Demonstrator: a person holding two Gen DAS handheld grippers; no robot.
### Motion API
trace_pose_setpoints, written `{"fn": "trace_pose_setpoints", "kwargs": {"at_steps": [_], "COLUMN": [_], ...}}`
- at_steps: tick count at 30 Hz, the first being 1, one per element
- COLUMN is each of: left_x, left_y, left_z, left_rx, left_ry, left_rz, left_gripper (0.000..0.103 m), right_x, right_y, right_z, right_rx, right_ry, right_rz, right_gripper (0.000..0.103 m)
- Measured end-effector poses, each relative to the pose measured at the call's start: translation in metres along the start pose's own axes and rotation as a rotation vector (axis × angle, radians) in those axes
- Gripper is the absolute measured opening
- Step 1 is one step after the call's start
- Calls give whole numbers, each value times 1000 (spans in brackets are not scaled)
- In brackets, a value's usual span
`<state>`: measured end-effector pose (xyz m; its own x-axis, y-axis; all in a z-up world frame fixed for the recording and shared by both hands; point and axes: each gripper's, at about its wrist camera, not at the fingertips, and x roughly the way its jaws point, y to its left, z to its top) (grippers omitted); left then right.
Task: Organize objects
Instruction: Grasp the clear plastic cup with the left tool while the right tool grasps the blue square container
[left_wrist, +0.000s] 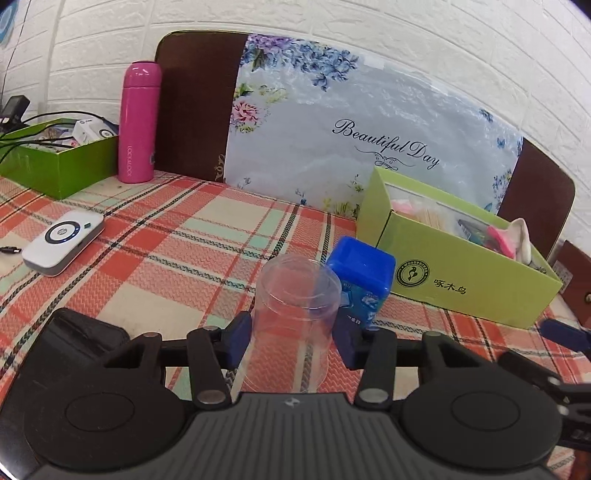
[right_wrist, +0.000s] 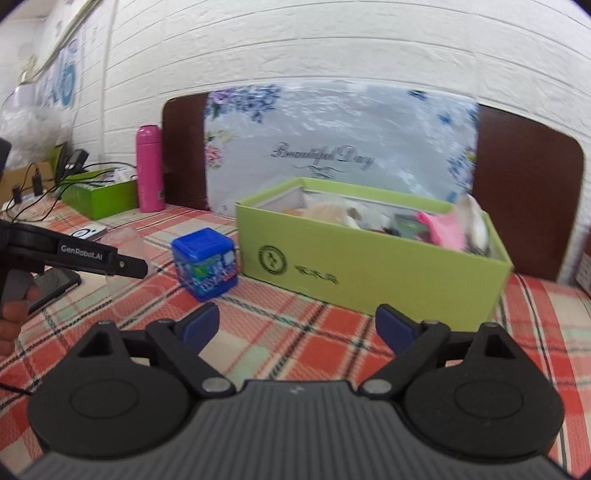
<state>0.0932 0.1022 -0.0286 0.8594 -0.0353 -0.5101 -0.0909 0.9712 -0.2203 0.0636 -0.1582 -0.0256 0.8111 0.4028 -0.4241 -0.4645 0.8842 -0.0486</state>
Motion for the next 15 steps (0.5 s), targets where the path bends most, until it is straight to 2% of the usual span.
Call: {"fn": "trace_pose_setpoints", "kwargs": {"at_steps": [8,15], "left_x": [-11,-16], "left_y": [12,25], "left_z": [0,0], "left_rx": [19,-1], "left_ry": [8,9], "left_rz": [-24,-34], "left_gripper": [51,51], "right_x": [54,100], "right_y": [40,60], "right_z": [23,35], "right_rx": [-133,-176], "right_ry": [-16,-4], "right_rz": [94,144], "right_gripper": [89,89]}}
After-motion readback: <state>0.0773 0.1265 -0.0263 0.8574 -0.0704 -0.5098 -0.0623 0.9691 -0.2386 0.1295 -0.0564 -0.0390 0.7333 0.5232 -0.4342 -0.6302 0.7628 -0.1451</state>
